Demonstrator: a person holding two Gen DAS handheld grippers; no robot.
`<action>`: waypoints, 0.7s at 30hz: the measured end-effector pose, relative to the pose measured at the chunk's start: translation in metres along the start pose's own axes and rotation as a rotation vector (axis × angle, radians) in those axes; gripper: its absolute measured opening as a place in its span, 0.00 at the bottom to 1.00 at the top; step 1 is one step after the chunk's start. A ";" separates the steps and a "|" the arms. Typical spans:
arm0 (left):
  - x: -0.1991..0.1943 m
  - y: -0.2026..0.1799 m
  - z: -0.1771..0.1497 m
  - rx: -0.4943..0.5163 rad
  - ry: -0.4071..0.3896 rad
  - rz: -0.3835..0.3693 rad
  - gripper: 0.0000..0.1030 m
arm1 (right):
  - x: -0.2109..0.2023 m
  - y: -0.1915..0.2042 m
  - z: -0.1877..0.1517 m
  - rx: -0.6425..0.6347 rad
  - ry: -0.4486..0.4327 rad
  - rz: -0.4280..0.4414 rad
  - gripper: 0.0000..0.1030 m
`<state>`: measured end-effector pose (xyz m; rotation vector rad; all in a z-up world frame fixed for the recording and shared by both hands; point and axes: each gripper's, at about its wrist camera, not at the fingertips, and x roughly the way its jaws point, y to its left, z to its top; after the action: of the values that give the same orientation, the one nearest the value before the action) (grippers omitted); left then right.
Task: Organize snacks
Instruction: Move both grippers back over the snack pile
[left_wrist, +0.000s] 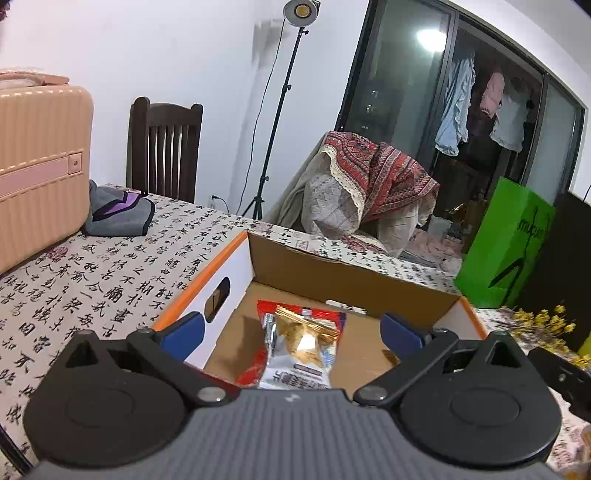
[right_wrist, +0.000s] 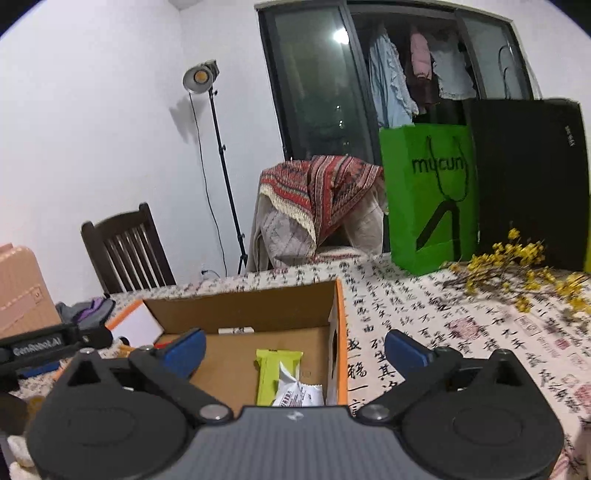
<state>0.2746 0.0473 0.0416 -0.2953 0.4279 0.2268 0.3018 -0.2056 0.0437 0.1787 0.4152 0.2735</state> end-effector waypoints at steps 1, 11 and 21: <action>-0.006 0.001 0.002 -0.003 0.001 -0.007 1.00 | -0.008 0.001 0.001 0.003 -0.006 0.005 1.00; -0.080 0.014 -0.010 0.005 0.029 -0.051 1.00 | -0.068 0.007 -0.024 -0.067 0.071 0.011 1.00; -0.142 0.023 -0.049 0.072 0.035 -0.055 1.00 | -0.117 0.000 -0.059 -0.020 0.109 0.024 1.00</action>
<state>0.1241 0.0312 0.0553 -0.2399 0.4614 0.1524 0.1744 -0.2330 0.0341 0.1499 0.5179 0.3122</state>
